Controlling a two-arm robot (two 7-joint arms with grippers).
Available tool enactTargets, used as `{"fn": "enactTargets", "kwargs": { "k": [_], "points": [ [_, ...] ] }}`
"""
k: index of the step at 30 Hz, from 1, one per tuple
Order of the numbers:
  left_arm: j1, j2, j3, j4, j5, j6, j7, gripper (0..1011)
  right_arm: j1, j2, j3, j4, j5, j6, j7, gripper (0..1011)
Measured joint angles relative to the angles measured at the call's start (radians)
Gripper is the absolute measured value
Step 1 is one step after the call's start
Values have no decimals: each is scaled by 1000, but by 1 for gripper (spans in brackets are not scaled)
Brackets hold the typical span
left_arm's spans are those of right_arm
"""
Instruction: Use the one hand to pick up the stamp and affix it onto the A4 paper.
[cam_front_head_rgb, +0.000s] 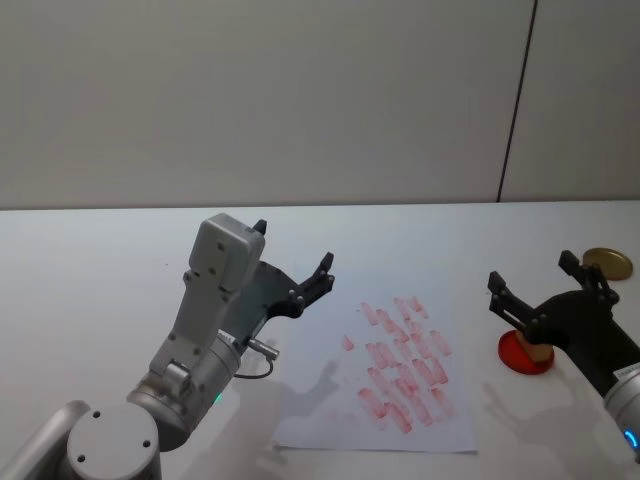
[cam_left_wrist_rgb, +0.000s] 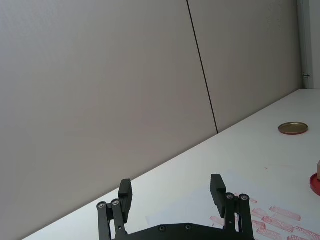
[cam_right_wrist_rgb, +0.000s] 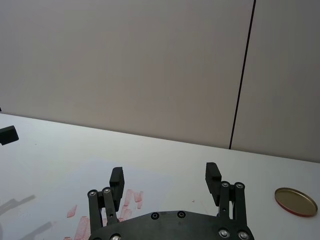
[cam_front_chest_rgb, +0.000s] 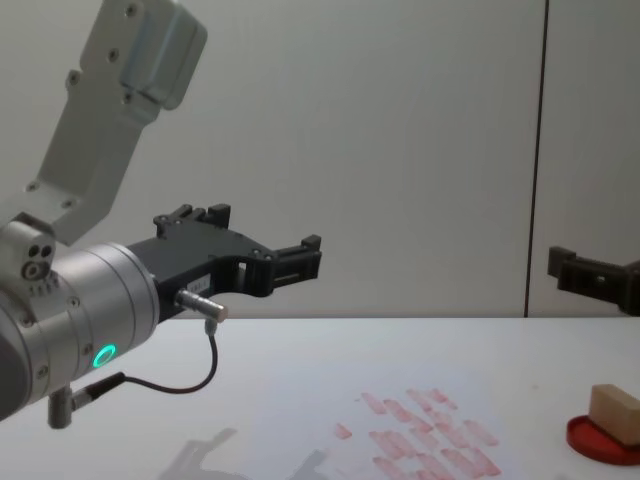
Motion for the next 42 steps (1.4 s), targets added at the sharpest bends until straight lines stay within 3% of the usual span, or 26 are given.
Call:
{"fn": "enactTargets", "kwargs": {
  "k": [29, 37, 42],
  "points": [
    [0, 0, 0, 0, 0, 0, 0, 993, 0, -3, -1, 0, -5, 7, -6, 1001],
    [0, 0, 0, 0, 0, 0, 0, 993, 7, -20, -6, -6, -14, 77, -43, 1001],
    [0, 0, 0, 0, 0, 0, 0, 993, 24, -36, -7, -8, -13, 154, -76, 1001]
  ]
}}
